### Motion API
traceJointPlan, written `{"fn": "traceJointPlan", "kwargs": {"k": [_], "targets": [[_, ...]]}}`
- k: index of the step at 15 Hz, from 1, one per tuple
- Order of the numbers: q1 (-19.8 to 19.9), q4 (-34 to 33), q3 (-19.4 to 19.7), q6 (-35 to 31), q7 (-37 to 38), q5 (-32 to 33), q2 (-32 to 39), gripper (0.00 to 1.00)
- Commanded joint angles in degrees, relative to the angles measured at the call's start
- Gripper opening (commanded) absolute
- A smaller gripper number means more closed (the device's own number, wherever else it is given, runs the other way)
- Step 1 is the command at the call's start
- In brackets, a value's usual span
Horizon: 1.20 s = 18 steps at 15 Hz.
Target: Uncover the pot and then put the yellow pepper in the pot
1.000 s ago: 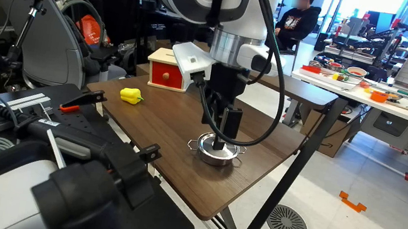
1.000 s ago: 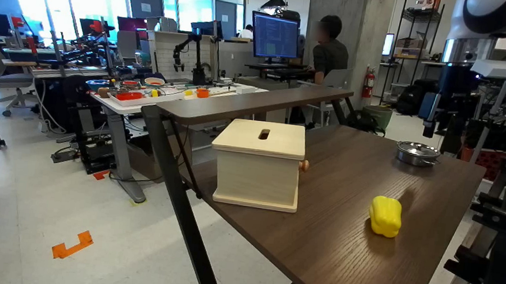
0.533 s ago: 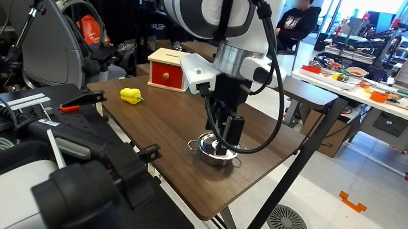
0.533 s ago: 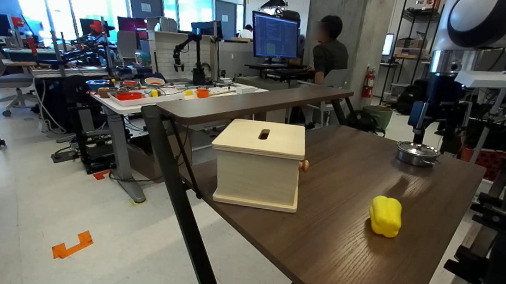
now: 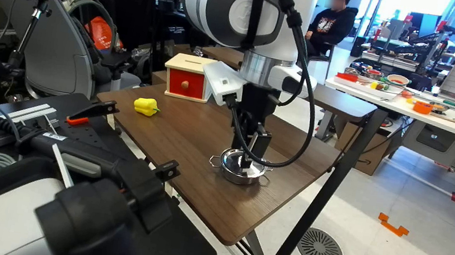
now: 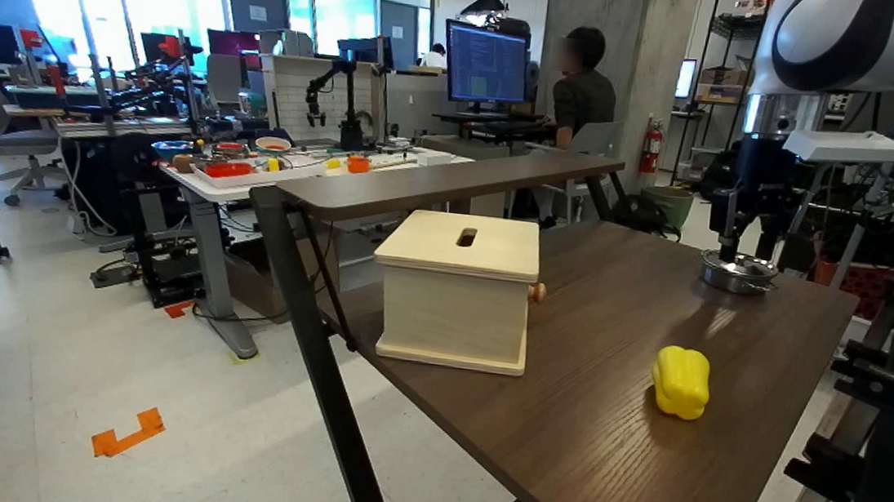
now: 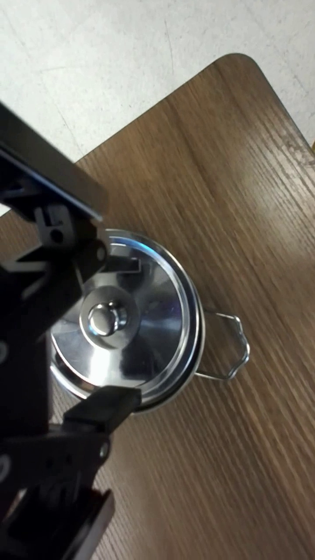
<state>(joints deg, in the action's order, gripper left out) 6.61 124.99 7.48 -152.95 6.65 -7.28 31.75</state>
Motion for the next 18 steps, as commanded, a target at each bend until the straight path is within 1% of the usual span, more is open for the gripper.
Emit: {"fn": "traceJointPlan", "kwargs": {"k": [1,4,6,8,12,13,15,18], "targets": [[-0.1,-1.5,-0.3,-1.4,0.9,0.1,1.4,0.37],[0.1,-2.0,-0.2,-1.2,1.0,0.1,1.7,0.14],[0.2,-2.0,0.0,-1.1,1.1,0.1,1.4,0.00],[1.1,-1.2,-0.6,-1.3,0.3,-0.8,-0.8,0.05],[1.9,0.6,-1.6,-1.2,-1.0,-1.3,-6.1,0.05],[1.3,0.5,-1.6,-1.3,-0.7,-0.9,-7.0,0.05],[0.6,-0.4,-2.4,-1.0,-0.6,-1.0,-7.6,0.05],[-0.1,-2.5,-5.2,-0.8,-0.9,-1.9,-6.4,0.05]]}}
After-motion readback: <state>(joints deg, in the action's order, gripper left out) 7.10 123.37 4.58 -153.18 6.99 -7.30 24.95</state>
